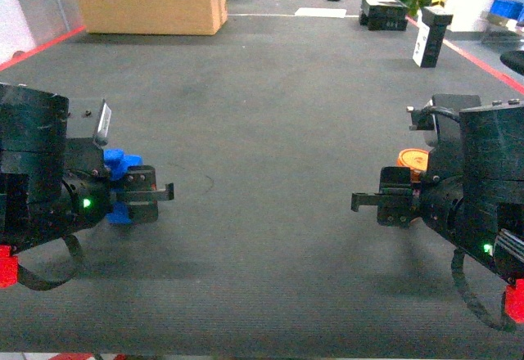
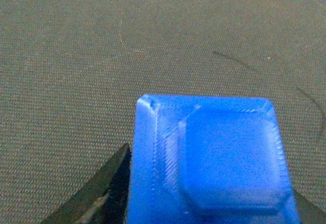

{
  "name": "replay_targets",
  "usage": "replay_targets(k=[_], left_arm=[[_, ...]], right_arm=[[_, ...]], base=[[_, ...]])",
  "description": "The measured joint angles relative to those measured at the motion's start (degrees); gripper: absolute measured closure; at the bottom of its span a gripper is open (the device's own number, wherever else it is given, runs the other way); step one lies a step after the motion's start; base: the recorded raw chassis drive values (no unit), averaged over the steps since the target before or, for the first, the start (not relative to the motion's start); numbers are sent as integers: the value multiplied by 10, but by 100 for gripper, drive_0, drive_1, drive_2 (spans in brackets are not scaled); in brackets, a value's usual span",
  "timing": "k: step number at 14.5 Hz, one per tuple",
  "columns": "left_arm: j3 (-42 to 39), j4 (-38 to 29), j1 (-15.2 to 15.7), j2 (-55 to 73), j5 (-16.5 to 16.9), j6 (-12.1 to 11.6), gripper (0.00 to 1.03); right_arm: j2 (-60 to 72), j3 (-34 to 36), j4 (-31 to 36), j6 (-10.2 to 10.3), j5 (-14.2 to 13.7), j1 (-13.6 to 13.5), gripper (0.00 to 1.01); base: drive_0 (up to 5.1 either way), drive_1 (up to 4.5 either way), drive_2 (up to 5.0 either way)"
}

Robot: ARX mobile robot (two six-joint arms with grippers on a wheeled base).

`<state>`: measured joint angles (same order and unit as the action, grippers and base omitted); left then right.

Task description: Sort blue parts and orange caps into right shelf containers

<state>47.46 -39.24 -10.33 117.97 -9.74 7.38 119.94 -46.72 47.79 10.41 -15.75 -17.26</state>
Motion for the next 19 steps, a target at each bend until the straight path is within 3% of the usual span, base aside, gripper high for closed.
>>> replay_targets(k=[2,5,8,10,11,15,17,19], left_arm=[[-5,-17,0,0,-1,2,59],[-55,-60,3,-41,-12,-1,59],[-117,-153,-4,-171,-85,-50,59],[-201,-178,-35,-318,-136,-69,59],[-284,-136,-76,-473,-196,-92,59],[-312,-73,-124,-684,-271,-150,59],[-312,-54,-168,-743,-299,-170,59],[-310,-38,-198,-754,-304,-179,59]], right_arm=[[-1,0,-3,0,0,0,59],[-40,34,30,0,-10,0,59],[-164,101,59,-19,-31,0,59],[-303,181,64,-41,-74,-5,59],[-497,245,18,-77,-124,-42,60],[-751,287,-62,-135,-218,-119,60],[-828,294,-89,-163,-247,-150,60],[-860,295,-120,-169,-249,-159,60]], base=[[0,0,0],[0,0,0],[0,0,0],[0,0,0],[0,0,0],[0,0,0],[0,0,0],[0,0,0]])
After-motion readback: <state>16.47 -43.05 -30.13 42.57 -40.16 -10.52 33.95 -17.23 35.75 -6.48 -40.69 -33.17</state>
